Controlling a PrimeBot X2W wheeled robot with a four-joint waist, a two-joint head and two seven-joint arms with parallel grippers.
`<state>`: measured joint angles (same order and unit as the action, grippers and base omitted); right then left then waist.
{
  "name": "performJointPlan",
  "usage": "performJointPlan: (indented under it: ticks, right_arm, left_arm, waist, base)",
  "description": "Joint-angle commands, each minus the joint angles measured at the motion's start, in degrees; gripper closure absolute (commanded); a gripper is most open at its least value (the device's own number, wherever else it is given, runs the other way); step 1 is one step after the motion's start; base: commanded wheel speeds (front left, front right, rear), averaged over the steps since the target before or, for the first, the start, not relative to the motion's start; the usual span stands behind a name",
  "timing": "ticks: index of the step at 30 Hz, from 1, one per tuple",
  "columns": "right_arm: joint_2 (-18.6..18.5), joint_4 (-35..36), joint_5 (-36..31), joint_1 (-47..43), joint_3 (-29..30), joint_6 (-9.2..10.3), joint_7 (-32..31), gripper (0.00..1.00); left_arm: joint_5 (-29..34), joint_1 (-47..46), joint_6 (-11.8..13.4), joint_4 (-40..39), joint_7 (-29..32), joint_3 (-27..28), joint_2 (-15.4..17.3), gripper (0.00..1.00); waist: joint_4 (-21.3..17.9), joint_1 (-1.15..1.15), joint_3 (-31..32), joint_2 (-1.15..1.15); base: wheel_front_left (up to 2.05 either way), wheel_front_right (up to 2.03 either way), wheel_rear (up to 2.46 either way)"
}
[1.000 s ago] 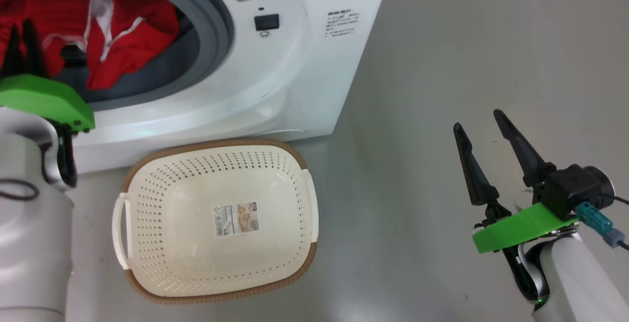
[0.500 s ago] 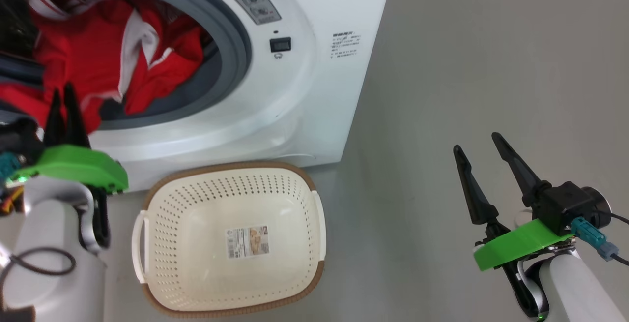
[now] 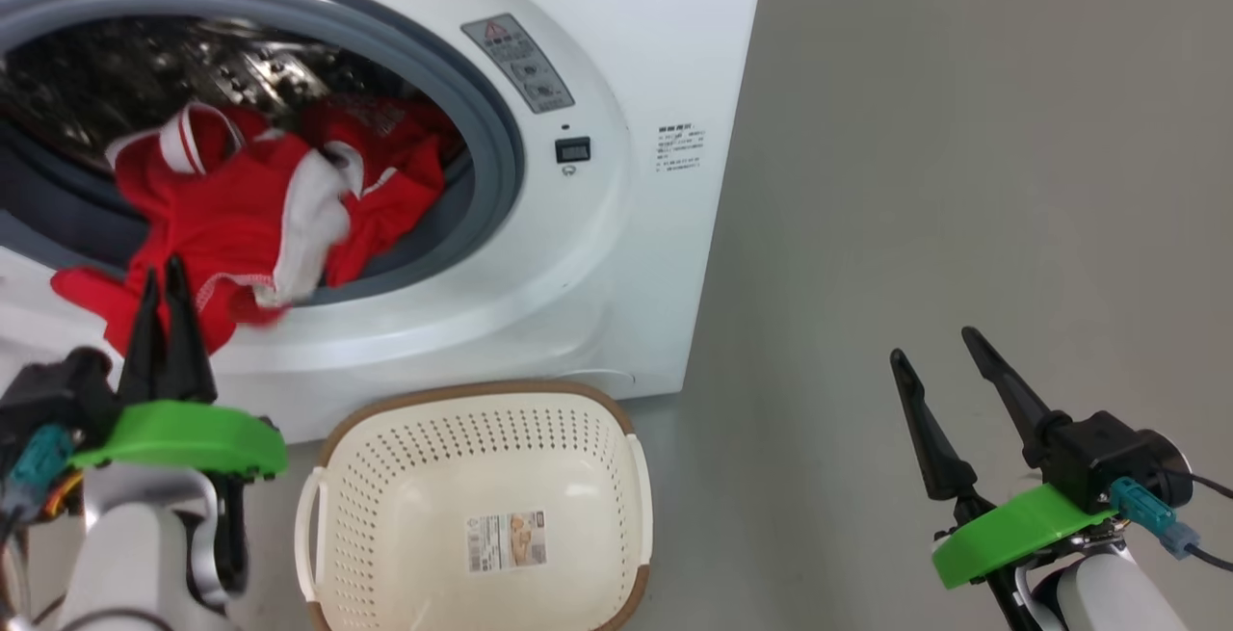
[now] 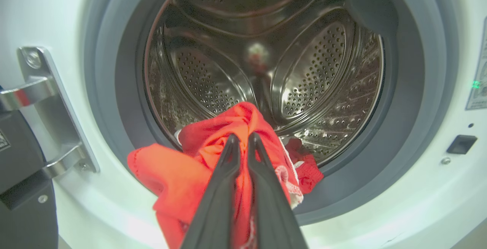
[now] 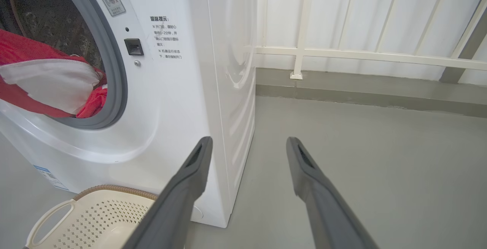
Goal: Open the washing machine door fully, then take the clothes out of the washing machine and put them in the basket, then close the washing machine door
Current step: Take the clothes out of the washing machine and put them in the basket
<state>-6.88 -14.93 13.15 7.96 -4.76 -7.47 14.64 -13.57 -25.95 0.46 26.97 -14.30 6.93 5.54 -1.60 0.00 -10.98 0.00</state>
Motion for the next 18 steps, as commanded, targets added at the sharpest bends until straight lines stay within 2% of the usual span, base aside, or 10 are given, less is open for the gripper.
performJointPlan:
  ticks: [1, 9, 18]
  right_arm:
    - [-0.22, 1.17, 0.65, -0.37, -1.17, -0.02, 0.36, 0.0]
    - [-0.08, 1.0, 0.57, -2.17, -0.84, -0.02, 0.36, 0.0]
    - [0.28, 1.46, 0.53, -2.87, -0.6, -0.02, 0.36, 0.0]
  left_arm:
    - [0.73, 1.14, -0.43, -2.87, -0.7, 1.99, 1.27, 1.0]
    - [0.48, 9.32, -1.07, -12.81, -0.7, 0.93, -1.29, 1.0]
    - [-1.51, 14.74, -0.47, -15.1, -0.7, -3.25, -2.42, 1.0]
  waist:
    - [0.36, 0.0, 1.91, 0.0]
    - [0.41, 0.0, 4.95, 0.0]
    - [-0.06, 0.0, 4.79, 0.0]
  base:
    - [0.0, 0.0, 0.0]
    - [0.0, 0.0, 0.0]
    - [0.0, 0.0, 0.0]
